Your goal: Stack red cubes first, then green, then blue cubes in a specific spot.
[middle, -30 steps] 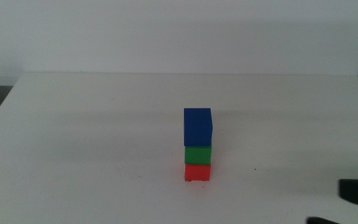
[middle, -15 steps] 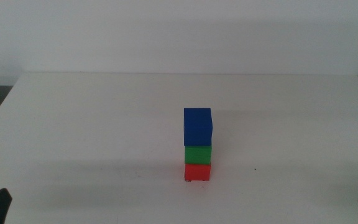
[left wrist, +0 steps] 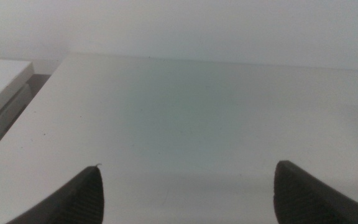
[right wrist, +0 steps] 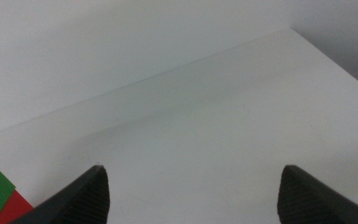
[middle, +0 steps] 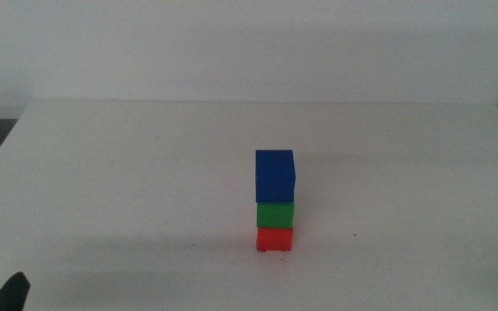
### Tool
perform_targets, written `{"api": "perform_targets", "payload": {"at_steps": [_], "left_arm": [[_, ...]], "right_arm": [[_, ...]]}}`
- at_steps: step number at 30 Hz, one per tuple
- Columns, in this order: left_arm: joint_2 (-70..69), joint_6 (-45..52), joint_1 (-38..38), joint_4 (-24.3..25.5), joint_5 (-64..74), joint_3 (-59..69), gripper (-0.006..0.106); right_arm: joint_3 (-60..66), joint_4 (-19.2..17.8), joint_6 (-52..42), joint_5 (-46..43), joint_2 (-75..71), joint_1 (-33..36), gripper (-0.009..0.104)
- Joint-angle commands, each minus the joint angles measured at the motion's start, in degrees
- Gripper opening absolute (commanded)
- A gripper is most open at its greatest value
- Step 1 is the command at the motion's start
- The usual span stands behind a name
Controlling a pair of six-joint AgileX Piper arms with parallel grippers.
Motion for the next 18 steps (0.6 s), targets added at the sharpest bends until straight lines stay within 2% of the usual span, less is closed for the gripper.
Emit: {"api": "perform_targets", "payload": {"at_steps": [1, 4, 7, 18], "left_arm": [[-0.21, 0.02, -0.02, -0.03, -0.79, 0.29, 0.094], [-0.21, 0.02, -0.02, 0.49, -2.08, 0.29, 0.094], [-0.21, 0.02, -0.02, 2.07, -2.20, 0.29, 0.094], [-0.21, 0.04, -0.02, 2.07, -2.20, 0.29, 0.094]], "right_arm": [[0.18, -1.46, -0.35, -0.26, -0.27, -0.43, 0.088], [0.18, -2.73, -0.35, -0.26, -0.27, -0.43, 0.088], [0.18, -2.73, -0.35, -0.26, -0.27, -0.43, 0.088], [0.18, -2.36, -0.35, -0.26, -0.27, -0.43, 0.088]]}}
